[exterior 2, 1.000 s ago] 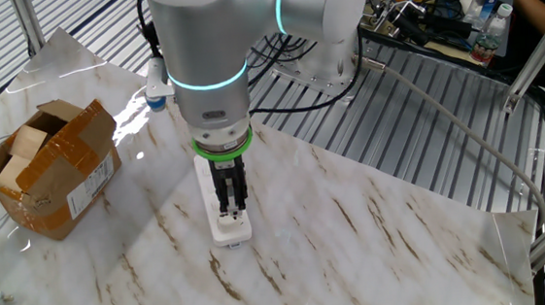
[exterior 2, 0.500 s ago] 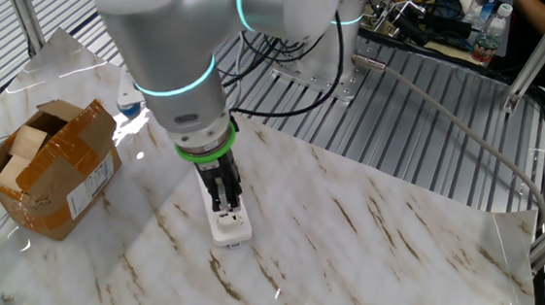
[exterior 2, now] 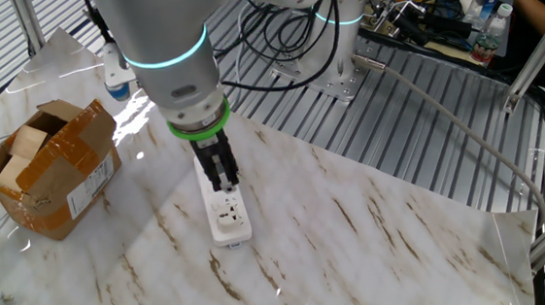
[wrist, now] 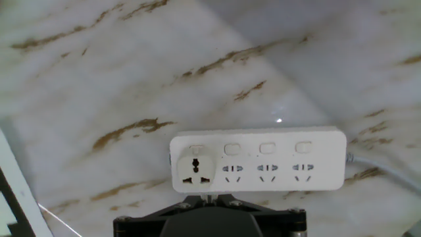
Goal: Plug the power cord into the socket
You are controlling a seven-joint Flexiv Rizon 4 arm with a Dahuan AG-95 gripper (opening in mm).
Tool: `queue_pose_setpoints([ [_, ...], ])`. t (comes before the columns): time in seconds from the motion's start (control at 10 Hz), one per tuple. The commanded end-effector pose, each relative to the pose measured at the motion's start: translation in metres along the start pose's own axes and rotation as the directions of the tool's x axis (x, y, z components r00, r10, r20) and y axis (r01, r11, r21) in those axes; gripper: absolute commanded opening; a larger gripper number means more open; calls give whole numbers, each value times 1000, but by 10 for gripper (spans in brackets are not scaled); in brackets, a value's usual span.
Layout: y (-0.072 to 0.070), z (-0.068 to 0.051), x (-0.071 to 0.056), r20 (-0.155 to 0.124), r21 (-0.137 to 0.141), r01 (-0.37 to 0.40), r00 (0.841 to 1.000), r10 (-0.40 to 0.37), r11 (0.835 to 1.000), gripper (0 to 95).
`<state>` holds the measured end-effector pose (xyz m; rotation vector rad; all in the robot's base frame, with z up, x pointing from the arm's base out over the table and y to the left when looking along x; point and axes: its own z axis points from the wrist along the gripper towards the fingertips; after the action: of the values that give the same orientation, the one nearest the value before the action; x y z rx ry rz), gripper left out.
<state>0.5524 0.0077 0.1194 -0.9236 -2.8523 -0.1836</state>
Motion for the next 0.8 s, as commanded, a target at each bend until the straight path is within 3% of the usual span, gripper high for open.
queue_pose_setpoints([
  [0.1, -9, -4, -11, 85, 46, 244, 965, -247, 969, 0],
  [0.3, -17, -4, -28, 111, 64, 313, 941, -319, 948, 0],
  [0.5, -20, -3, -38, 107, 59, 332, 936, -337, 941, 0],
  [0.7, -21, -2, -41, 123, 72, 332, 933, -338, 941, 0],
  [0.8, -21, -2, -43, 129, 93, 340, 928, -350, 936, 0],
])
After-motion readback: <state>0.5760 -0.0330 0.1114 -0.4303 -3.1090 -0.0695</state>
